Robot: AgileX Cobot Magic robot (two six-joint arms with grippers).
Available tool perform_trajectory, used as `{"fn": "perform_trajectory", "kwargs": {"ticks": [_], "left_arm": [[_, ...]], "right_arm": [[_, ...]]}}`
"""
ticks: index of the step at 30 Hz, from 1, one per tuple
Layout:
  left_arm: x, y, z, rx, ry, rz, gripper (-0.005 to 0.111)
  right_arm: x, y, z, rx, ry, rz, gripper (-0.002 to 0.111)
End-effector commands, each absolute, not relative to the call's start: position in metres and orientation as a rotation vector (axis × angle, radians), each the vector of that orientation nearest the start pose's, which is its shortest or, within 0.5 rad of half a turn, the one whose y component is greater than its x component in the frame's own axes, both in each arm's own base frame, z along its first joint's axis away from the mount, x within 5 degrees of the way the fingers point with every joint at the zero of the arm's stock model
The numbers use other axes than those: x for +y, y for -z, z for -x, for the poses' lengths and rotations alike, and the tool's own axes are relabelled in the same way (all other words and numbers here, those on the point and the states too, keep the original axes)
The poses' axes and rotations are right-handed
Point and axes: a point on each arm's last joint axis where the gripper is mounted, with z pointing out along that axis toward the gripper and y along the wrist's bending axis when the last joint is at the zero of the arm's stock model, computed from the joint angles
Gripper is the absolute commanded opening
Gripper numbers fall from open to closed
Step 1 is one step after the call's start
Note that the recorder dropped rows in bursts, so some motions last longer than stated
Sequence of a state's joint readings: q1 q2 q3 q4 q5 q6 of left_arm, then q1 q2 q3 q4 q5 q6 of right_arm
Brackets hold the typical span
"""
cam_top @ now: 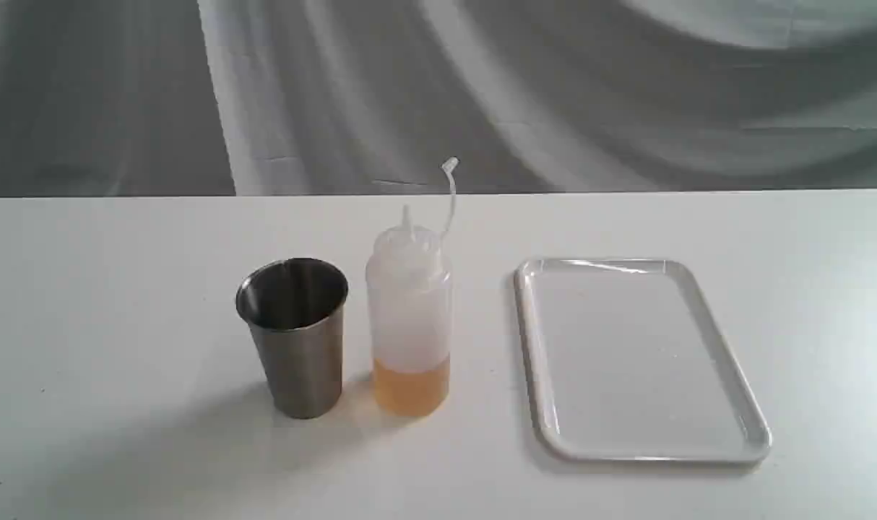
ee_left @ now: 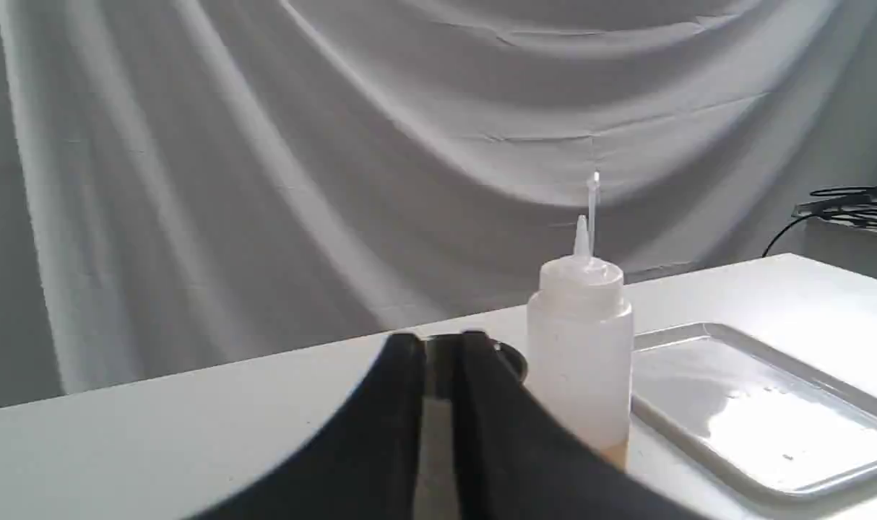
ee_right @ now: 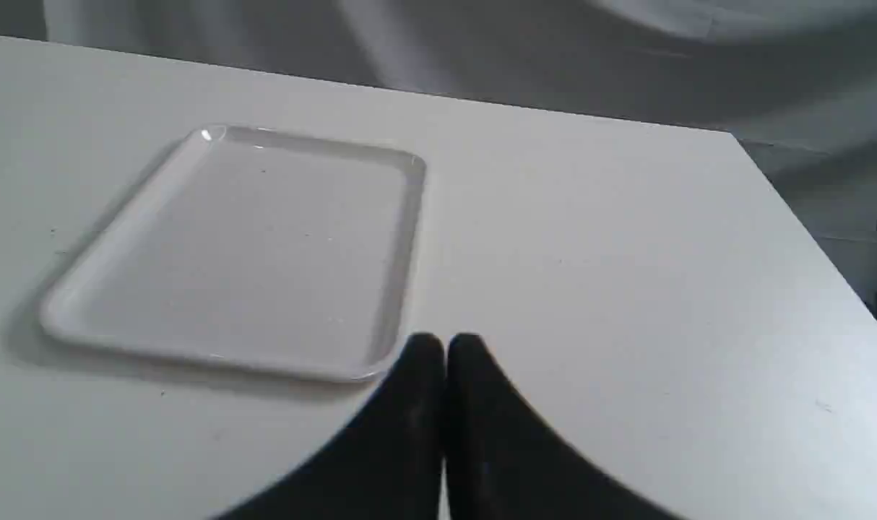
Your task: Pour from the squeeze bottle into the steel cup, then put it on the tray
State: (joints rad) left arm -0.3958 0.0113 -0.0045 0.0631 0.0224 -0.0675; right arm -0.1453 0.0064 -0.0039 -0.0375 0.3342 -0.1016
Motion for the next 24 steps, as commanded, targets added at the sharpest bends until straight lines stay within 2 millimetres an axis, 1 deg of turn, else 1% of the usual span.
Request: {"fn": "perform_trajectory", "kwargs": {"ticks": [1,6,15,18,22,24], "left_arm": [[-0.022,-0.211,-0.053,1.491,0.315,-0.296,0.008],[-0.022,-0.211,-0.053,1.491,0.315,-0.296,0.008],[-0.022,-0.211,-0.053,1.491,0.315,-0.296,0.008],[-0.022,-0.211,-0.053,1.491,0.315,-0.296,0.008],[-0.022,-0.211,-0.053,1.491,0.315,-0.296,0.008],[-0.022,-0.211,-0.053,1.491,0.315,-0.296,0.008]], "right_arm": [[-0.009,-0.184,-0.053,1.813,0.211,-0.03,0.0],[-0.009,-0.185,-0.053,1.805,0.217,-0.026,0.0],[-0.009,-0.197,-0.055,1.665,0.201,-0.039,0.0],[-0.008,-0.204,-0.056,1.578,0.109,-0.114,0.0],[-0.008,-0.213,-0.056,1.452,-0.092,-0.307,0.0],[-0.009,-0.215,-0.055,1.419,-0.177,-0.39,0.0]]}}
